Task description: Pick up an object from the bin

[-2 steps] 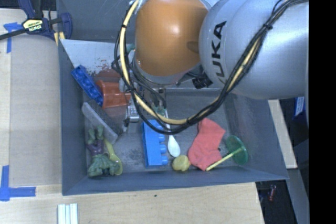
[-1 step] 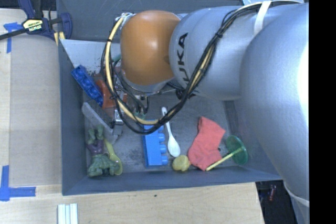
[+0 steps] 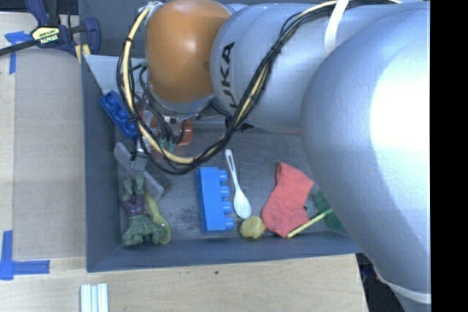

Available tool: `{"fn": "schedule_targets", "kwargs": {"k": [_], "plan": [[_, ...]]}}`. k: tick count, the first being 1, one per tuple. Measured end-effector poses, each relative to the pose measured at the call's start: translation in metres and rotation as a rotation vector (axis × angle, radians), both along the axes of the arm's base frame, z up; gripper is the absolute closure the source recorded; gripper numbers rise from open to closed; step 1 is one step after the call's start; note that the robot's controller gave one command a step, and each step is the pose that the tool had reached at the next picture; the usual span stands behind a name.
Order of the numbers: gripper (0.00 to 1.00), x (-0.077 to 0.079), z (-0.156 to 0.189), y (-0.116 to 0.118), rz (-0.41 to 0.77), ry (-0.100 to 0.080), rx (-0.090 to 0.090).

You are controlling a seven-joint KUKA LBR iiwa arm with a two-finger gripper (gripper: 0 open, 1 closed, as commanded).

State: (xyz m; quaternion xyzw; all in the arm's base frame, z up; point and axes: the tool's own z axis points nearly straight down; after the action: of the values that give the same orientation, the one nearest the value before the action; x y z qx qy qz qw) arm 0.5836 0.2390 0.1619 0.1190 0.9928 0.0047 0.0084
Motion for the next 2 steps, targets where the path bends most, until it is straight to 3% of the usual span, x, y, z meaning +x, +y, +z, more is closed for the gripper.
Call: {"fn": "schedule_targets", "kwargs": {"k": [1,2], "plan": [[0.00,0.0086,-0.0435,-0.0001,-0.264,0.004,0.001],[0.00,0.0080,-0.0465,-0.0001,-0.382,-0.010,0.013]]}}
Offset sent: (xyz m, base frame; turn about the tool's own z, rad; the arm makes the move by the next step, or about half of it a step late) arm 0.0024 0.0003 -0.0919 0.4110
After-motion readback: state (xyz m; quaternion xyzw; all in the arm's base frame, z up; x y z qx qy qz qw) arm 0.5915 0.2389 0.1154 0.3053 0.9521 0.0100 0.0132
